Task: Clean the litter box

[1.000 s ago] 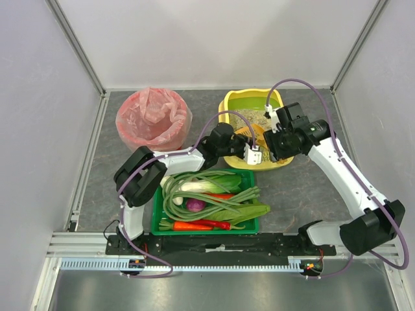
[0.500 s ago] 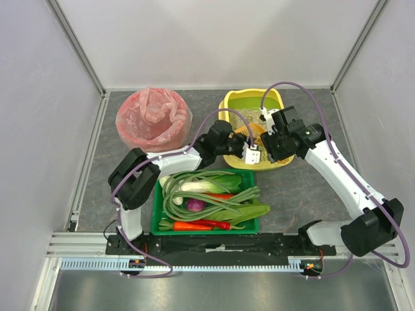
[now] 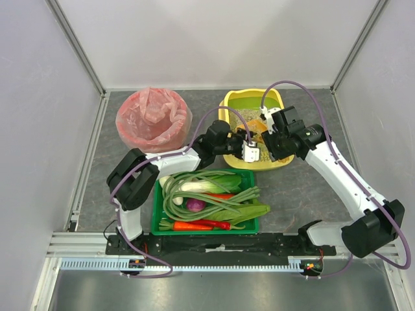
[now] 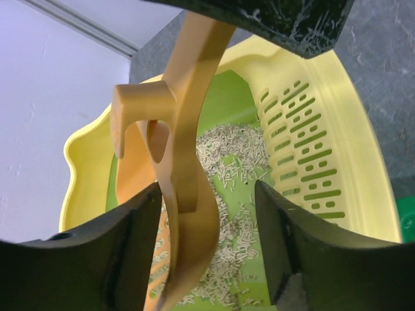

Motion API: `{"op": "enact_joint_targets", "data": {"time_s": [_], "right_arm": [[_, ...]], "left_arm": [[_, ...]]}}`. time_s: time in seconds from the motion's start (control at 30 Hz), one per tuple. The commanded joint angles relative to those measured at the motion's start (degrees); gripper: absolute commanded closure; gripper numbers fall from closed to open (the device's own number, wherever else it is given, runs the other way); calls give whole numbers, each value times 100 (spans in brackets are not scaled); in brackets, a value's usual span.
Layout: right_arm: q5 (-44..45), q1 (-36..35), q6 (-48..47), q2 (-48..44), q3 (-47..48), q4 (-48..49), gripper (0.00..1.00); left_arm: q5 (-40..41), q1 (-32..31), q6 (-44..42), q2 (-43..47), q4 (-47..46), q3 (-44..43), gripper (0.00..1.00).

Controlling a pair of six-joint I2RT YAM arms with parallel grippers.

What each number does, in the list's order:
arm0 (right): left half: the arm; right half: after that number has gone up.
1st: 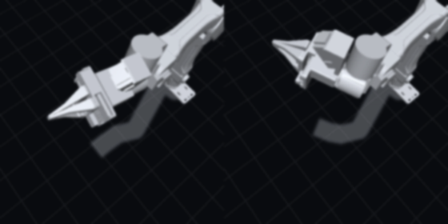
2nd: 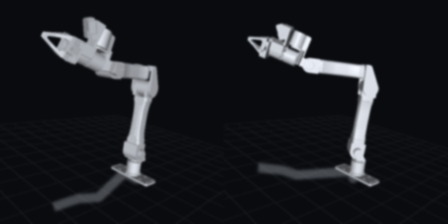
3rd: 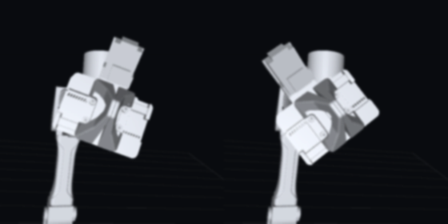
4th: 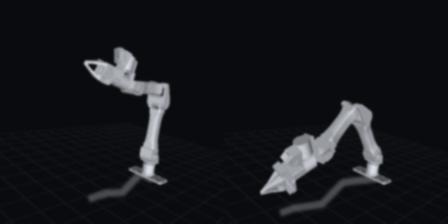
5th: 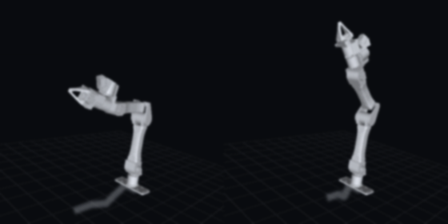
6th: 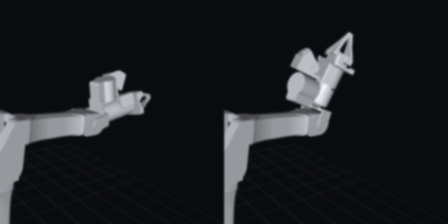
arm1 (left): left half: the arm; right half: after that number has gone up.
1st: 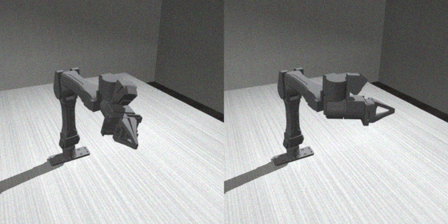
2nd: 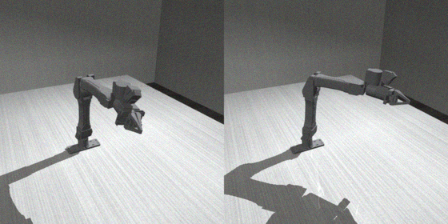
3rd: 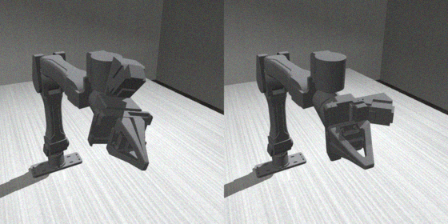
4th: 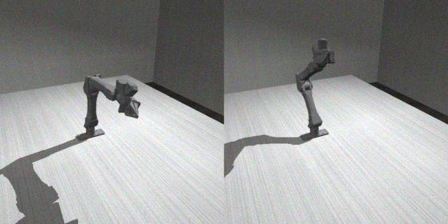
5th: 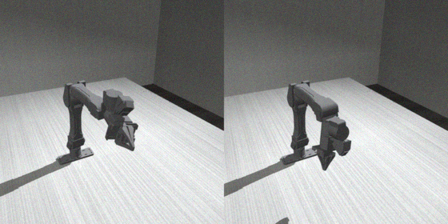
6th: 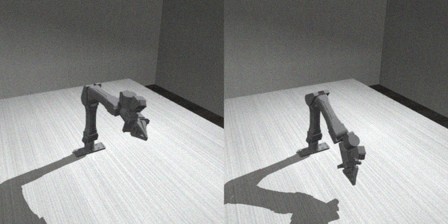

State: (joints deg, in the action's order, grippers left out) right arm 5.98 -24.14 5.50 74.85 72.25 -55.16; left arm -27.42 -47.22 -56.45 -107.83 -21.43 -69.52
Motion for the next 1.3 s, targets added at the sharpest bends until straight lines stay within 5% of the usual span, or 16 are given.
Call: {"op": "enact_joint_targets", "data": {"time_s": [0.0, 0.03, 0.13, 0.5, 0.73, 0.87, 1.1, 1.27], "right_arm": [[404, 15, 153, -146, 158, 198, 100], [474, 15, 171, -129, 193, 198, 100], [693, 6, 180, -102, 202, 198, 100], [818, 269, 92, 196, 404, 233, 100], [641, 278, 31, 723, 746, -30, 100], [729, 270, -57, 1136, 1149, -258, 100], [1011, 313, 39, 1962, 1696, -777, 100], [915, 349, 153, 2376, 2117, -1154, 100]], "left_arm": [[-220, 3, 704, 447, -634, 43, 24], [-229, 11, 766, 499, -643, 43, 13], [-220, 11, 968, 666, -713, 96, 6], [52, 3, 1891, 1975, -574, 448, 4], [2186, 134, 3356, 3004, 972, 238, 1], [2329, 817, 4430, 3347, 2036, 61, 1], [1890, 2145, 6089, 4007, 2107, 431, 1], [2223, 2691, 6374, 3788, 2161, 114, 0]]}}
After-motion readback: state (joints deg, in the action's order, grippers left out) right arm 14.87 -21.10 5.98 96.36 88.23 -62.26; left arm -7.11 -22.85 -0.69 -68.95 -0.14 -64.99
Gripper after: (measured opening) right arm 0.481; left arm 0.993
